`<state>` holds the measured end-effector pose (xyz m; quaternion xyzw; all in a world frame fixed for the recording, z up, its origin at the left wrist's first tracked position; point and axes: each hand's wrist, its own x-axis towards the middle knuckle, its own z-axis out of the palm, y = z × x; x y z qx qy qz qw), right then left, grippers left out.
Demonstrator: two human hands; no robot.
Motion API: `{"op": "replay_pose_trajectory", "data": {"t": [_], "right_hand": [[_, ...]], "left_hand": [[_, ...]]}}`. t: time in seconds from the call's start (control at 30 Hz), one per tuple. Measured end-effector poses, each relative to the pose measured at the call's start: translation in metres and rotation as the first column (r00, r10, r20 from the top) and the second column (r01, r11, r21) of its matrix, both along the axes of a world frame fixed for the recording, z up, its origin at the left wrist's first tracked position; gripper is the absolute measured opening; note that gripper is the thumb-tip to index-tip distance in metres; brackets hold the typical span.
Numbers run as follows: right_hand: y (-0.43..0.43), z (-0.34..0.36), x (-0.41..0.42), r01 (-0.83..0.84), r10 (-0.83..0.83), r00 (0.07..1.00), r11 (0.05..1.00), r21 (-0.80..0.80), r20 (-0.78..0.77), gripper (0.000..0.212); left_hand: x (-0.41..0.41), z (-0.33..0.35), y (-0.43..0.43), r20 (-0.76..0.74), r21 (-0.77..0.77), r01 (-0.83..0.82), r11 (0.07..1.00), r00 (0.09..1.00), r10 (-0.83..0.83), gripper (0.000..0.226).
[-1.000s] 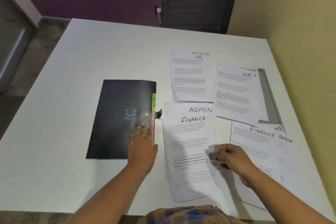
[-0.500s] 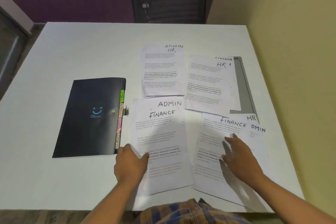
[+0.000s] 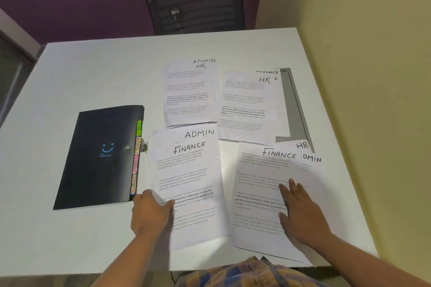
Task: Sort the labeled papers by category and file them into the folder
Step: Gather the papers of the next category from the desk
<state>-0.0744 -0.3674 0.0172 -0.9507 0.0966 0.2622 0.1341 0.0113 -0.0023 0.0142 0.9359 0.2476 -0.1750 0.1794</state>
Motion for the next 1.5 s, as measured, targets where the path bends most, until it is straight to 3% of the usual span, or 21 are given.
{"op": "replay_pose_trajectory", "data": {"t": [0.37, 0.5, 0.6, 0.7, 0.8, 0.9, 1.1, 1.23, 1.3, 1.4, 1.5], "right_hand": [[-0.003, -0.014, 0.0, -0.071, 0.066, 0.995, 0.995, -0.066, -0.069, 0.092], [-0.005, -0.014, 0.001, -0.04, 0.039, 0.996, 0.999, -0.017, -0.082, 0.095], [-0.007, -0.015, 0.0, 0.113, -0.115, 0.993, 0.987, 0.118, 0.014, 0.09], [-0.006, -0.011, -0.003, 0.326, -0.345, 0.92, 0.937, 0.128, 0.186, 0.078], [-0.004, -0.004, 0.0, 0.529, -0.548, 0.8, 0.836, 0.143, 0.246, 0.059], [-0.001, -0.001, 0.003, 0.59, -0.601, 0.779, 0.799, 0.118, 0.176, 0.053], [0.005, 0.0, 0.007, 0.58, -0.578, 0.809, 0.815, 0.019, 0.103, 0.077], [0.003, 0.001, 0.013, 0.629, -0.636, 0.771, 0.767, 0.125, 0.03, 0.073], [0.0, 0.002, 0.017, 0.66, -0.673, 0.739, 0.723, 0.205, -0.007, 0.063], [-0.004, 0.002, 0.018, 0.62, -0.658, 0.752, 0.721, 0.309, 0.029, 0.024], [-0.005, 0.01, 0.015, 0.631, -0.718, 0.692, 0.651, 0.421, 0.074, 0.018]], "left_hand": [[0.006, 0.0, 0.009, 0.041, -0.119, -0.08, 0.99, 0.996, 0.085, 0.06], [0.008, 0.004, 0.01, 0.069, -0.156, -0.133, 0.979, 0.987, 0.145, 0.04], [0.008, 0.011, 0.014, 0.055, -0.143, -0.141, 0.98, 0.987, 0.15, 0.014], [0.007, 0.016, 0.019, 0.111, -0.172, -0.127, 0.977, 0.983, 0.147, 0.024], [0.007, 0.025, 0.021, 0.184, -0.242, -0.104, 0.965, 0.971, 0.151, 0.02], [0.007, 0.039, 0.02, 0.284, -0.275, -0.074, 0.959, 0.946, 0.154, 0.013], [0.004, 0.069, 0.016, 0.383, -0.468, -0.059, 0.882, 0.886, 0.262, 0.012], [0.003, 0.079, 0.015, 0.377, -0.574, -0.064, 0.816, 0.864, 0.333, 0.008], [0.004, 0.08, 0.014, 0.358, -0.618, -0.081, 0.782, 0.857, 0.371, 0.009], [0.006, 0.084, 0.009, 0.32, -0.668, -0.101, 0.738, 0.856, 0.406, 0.007], [0.009, 0.086, 0.005, 0.287, -0.704, -0.112, 0.701, 0.858, 0.426, 0.007]]}}
